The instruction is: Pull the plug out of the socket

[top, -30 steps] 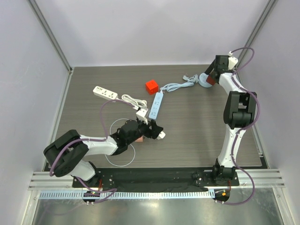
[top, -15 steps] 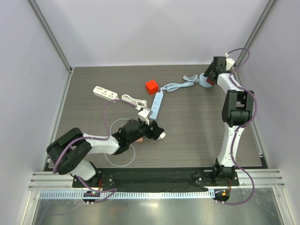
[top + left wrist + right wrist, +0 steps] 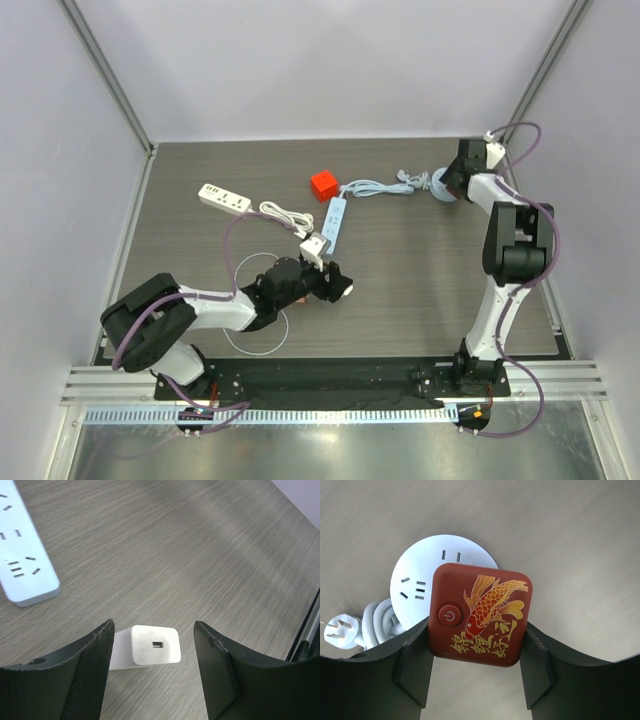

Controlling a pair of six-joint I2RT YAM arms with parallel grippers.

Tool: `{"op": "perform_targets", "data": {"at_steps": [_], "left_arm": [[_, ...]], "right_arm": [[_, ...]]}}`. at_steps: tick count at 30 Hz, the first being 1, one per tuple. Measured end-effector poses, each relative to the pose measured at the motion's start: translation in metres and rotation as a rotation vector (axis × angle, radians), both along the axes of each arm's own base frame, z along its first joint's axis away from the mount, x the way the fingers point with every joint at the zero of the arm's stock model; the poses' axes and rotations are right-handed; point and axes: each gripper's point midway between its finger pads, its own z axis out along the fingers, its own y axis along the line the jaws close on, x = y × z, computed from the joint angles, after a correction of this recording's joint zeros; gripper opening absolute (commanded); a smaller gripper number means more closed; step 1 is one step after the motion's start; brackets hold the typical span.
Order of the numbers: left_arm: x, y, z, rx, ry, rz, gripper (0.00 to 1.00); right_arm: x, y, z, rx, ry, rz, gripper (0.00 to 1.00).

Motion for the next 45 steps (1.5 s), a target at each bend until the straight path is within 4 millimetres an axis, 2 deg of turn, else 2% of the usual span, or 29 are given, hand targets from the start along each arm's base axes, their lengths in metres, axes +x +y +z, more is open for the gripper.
{"op": "perform_targets", "data": {"at_steps": [5,11,14,16,17,19,20,21,23,26,29,31,35,37,39,42,45], "left_arm": [[-0.011,-0.008,-0.001,0.036,-0.043,-0.029,0.64],[-0.015,-0.005,0.007,0.054,-0.115,-0.020,0.64],[-0.017,0.000,0.011,0.055,-0.149,-0.010,0.64],[-0.017,0.001,0.011,0.063,-0.168,-0.005,0.64],[-0.018,0.000,0.012,0.067,-0.178,-0.007,0.64],[-0.020,-0.002,0.013,0.070,-0.190,-0.014,0.64],[-0.021,-0.002,0.013,0.073,-0.198,-0.018,0.64],[-0.022,-0.003,0.014,0.076,-0.204,-0.020,0.64],[-0.024,-0.004,0.014,0.082,-0.213,-0.025,0.64],[-0.027,-0.006,0.014,0.093,-0.228,-0.036,0.64],[-0.029,-0.015,0.027,0.089,-0.234,-0.052,0.64],[-0.029,-0.027,0.048,0.059,-0.251,-0.067,0.64],[-0.025,-0.060,0.113,-0.050,-0.324,-0.110,0.64],[-0.019,-0.081,0.142,-0.086,-0.361,-0.132,0.63],[-0.012,-0.103,0.160,-0.104,-0.389,-0.153,0.62],[-0.002,-0.132,0.164,-0.081,-0.410,-0.188,0.61],[0.007,-0.155,0.144,-0.022,-0.412,-0.220,0.61]], "right_arm": [[-0.072,0.007,-0.001,0.068,0.049,-0.044,0.13],[-0.168,0.038,-0.003,0.170,0.064,-0.060,0.16],[-0.204,0.053,-0.002,0.220,0.042,-0.051,0.24],[-0.222,0.060,-0.001,0.253,0.023,-0.038,0.38],[-0.229,0.063,-0.001,0.264,0.020,-0.033,0.48],[-0.240,0.070,-0.001,0.279,0.016,-0.008,0.58],[-0.244,0.072,-0.001,0.281,0.017,0.000,0.61],[-0.246,0.077,0.000,0.287,0.014,0.017,0.69],[-0.246,0.085,0.001,0.299,0.012,0.052,0.73],[-0.243,0.099,0.003,0.320,0.011,0.123,0.88],[-0.244,0.110,0.001,0.313,0.029,0.183,0.92],[-0.246,0.115,0.000,0.305,0.038,0.218,0.94],[-0.248,0.117,0.004,0.293,0.032,0.247,0.93],[-0.249,0.115,0.015,0.282,0.005,0.251,0.92],[-0.247,0.111,0.032,0.267,-0.042,0.246,0.91],[-0.240,0.100,0.061,0.237,-0.127,0.214,0.90],[-0.234,0.084,0.079,0.205,-0.179,0.162,0.89]]}}
